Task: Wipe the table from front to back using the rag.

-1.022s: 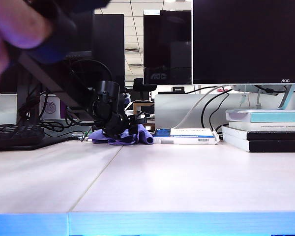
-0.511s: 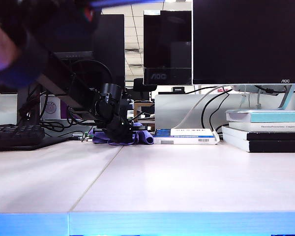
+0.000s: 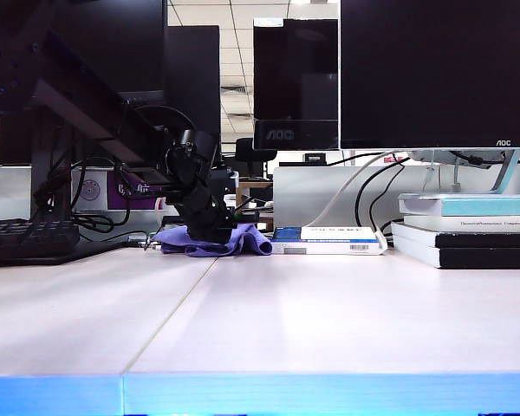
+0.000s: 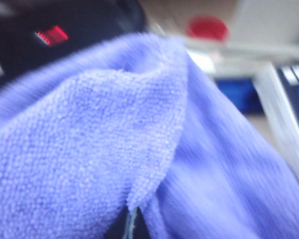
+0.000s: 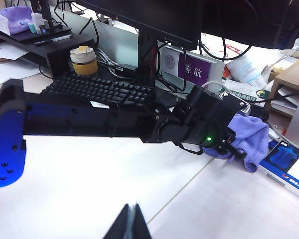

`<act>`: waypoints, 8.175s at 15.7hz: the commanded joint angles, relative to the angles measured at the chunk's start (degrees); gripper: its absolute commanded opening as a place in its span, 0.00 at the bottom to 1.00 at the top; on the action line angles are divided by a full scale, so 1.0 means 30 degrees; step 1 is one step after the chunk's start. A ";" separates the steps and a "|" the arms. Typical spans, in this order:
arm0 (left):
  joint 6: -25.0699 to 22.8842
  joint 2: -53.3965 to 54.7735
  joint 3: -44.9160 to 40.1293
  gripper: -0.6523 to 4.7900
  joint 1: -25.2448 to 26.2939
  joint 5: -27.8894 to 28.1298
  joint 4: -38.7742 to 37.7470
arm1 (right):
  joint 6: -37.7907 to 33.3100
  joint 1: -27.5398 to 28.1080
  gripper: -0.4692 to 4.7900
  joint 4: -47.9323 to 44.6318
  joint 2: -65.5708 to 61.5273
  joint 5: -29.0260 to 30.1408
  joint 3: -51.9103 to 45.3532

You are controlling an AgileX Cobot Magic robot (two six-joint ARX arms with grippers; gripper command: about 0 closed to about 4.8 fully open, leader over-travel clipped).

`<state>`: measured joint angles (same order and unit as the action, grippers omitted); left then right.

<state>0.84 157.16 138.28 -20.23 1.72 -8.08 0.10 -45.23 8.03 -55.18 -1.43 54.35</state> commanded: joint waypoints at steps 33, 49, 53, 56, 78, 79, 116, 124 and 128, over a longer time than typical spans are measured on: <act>0.0080 -0.2769 -0.3315 0.11 -0.0729 -0.2302 -0.8728 | 0.1137 0.0007 0.09 -0.1348 0.0641 0.0022 0.0080; 0.0976 -0.2769 -0.5340 0.11 -0.0721 -0.1880 -0.4619 | 0.1581 0.0036 0.09 -0.1319 0.0627 0.0022 0.0073; 0.1129 -0.4248 -0.7825 0.11 -0.0729 -0.1931 -0.3322 | 0.1581 0.0051 0.09 -0.1319 0.0627 0.0022 0.0073; 0.1224 -0.5668 -0.9435 0.11 -0.0729 -0.1938 -0.3024 | 0.1581 0.0051 0.09 -0.1333 0.0627 0.0022 0.0073; 0.2951 -1.7719 -2.8152 0.11 -0.3045 -0.1348 0.3257 | 0.1581 -0.0015 0.09 -0.1246 0.0634 0.0029 0.0073; 0.3446 -1.8287 -2.9077 0.11 -0.3169 -0.1290 0.3657 | 0.1581 -0.0015 0.09 -0.1246 0.0634 0.0029 0.0073; 0.7213 -2.9368 -3.6793 0.80 -0.8342 0.2812 0.1661 | 0.1457 -0.0015 0.29 -0.1180 0.0590 0.0095 0.0073; 0.4146 -3.0614 -3.0811 0.11 -0.8349 0.4218 -0.2011 | 0.1282 -0.0007 0.09 -0.1326 0.0561 -0.0022 0.0066; 0.3031 -3.5612 -3.0323 0.11 -0.8386 0.5501 -0.2412 | 0.0845 0.0000 0.09 -0.0430 0.2127 -0.0823 0.0000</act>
<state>12.03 54.06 47.11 -45.28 16.75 -14.41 2.87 -45.21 5.74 -50.06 -2.46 54.28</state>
